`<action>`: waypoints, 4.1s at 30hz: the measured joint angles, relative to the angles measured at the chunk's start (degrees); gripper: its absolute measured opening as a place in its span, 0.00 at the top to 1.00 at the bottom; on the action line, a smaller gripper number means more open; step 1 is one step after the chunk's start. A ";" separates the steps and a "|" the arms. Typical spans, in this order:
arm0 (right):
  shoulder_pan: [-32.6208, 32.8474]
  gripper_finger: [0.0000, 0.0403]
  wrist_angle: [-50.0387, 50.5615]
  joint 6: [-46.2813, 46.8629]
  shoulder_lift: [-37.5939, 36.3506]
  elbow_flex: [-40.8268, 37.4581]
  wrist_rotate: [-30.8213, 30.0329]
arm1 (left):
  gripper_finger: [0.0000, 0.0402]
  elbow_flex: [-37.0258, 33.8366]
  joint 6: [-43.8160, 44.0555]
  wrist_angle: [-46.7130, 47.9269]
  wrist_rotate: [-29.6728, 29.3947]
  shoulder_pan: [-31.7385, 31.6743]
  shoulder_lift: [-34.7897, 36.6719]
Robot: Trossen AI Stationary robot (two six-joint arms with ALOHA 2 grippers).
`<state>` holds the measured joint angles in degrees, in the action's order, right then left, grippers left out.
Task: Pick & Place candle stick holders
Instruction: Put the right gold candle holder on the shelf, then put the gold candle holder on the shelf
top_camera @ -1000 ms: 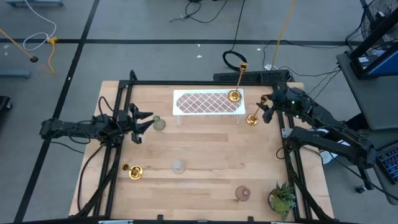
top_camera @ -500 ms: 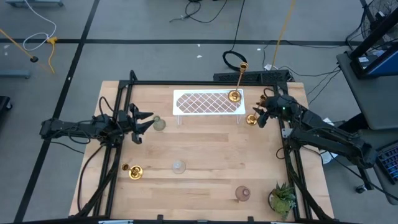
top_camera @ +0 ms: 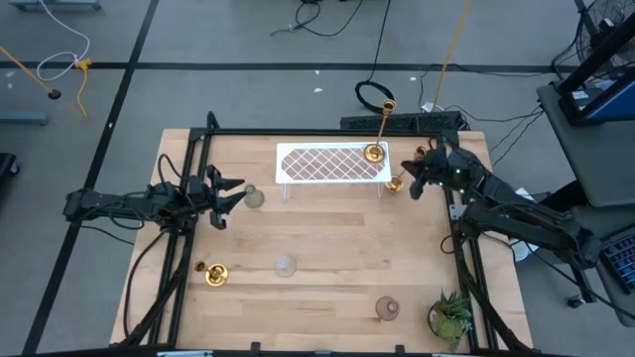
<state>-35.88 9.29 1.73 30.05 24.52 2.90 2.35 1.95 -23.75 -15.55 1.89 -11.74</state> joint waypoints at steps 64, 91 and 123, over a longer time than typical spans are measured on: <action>16.26 0.98 -0.69 -3.99 16.91 24.82 2.73 | 0.55 -0.02 1.39 2.63 0.07 0.02 -0.21; 16.20 0.95 2.04 -8.24 18.42 24.86 -2.89 | 0.55 -0.03 1.74 2.51 0.24 0.02 -0.25; 16.68 0.42 18.57 -0.71 10.44 24.05 -2.81 | 0.55 14.69 -4.54 23.10 2.16 0.24 -3.30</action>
<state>-19.20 27.86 1.03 40.49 48.57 0.10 17.04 -2.59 -0.65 -13.39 2.13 -15.04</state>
